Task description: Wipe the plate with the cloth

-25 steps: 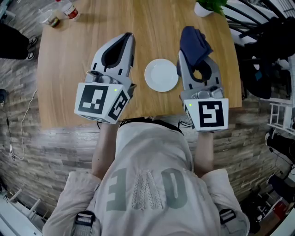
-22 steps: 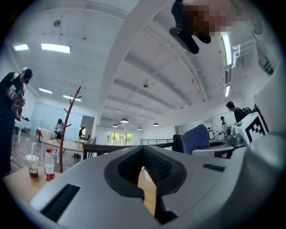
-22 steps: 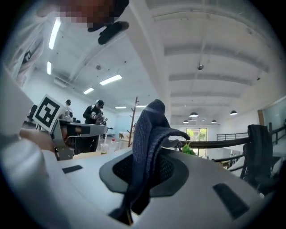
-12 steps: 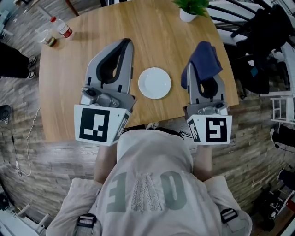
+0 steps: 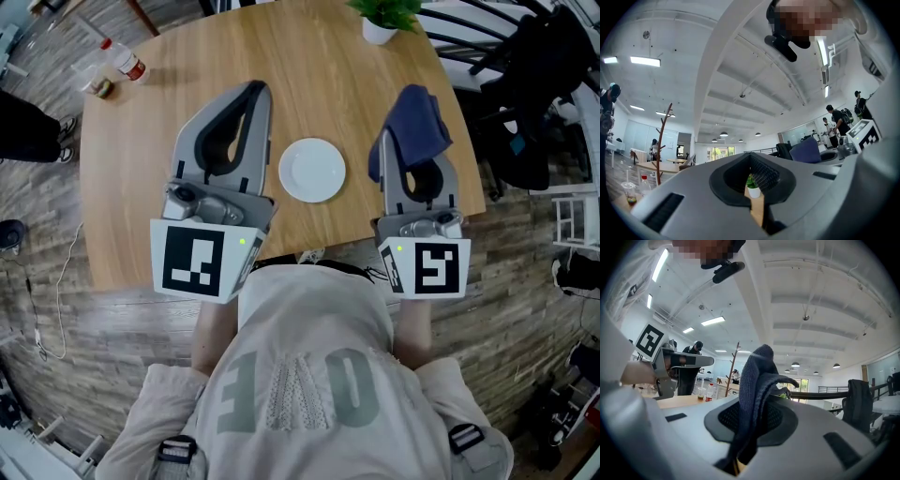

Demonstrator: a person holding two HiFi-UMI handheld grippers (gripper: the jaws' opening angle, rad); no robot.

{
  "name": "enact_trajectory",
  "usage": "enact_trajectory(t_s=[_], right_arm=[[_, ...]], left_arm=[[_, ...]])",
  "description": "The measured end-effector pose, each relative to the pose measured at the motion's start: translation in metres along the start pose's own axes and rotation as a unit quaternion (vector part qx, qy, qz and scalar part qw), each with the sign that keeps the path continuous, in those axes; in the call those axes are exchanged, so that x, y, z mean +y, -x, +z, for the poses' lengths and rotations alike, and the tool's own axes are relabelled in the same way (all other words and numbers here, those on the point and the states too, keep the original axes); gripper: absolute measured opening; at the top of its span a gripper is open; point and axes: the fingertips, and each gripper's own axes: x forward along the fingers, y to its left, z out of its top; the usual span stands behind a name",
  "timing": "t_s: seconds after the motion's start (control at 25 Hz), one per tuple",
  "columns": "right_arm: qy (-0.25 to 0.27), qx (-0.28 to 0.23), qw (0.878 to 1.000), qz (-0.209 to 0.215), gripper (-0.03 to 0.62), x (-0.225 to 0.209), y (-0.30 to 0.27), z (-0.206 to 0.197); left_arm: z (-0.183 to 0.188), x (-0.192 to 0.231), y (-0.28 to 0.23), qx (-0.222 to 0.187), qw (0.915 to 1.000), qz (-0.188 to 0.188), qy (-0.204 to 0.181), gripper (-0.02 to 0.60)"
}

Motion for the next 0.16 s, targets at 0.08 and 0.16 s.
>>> enact_trajectory(t_s=[0.08,0.16], right_arm=[[0.007,0.000,1.000,-0.001,0.055,-0.0005,0.0004,-0.0005],[0.015,0.001,1.000,-0.001,0.055,-0.0011,0.0004,-0.0013]], left_arm=[[-0.0026,-0.0014,-0.0002,0.006,1.0000,0.000,0.000,0.006],[-0.0063,-0.0029,-0.0005,0.016,0.9999,0.000,0.001,0.006]])
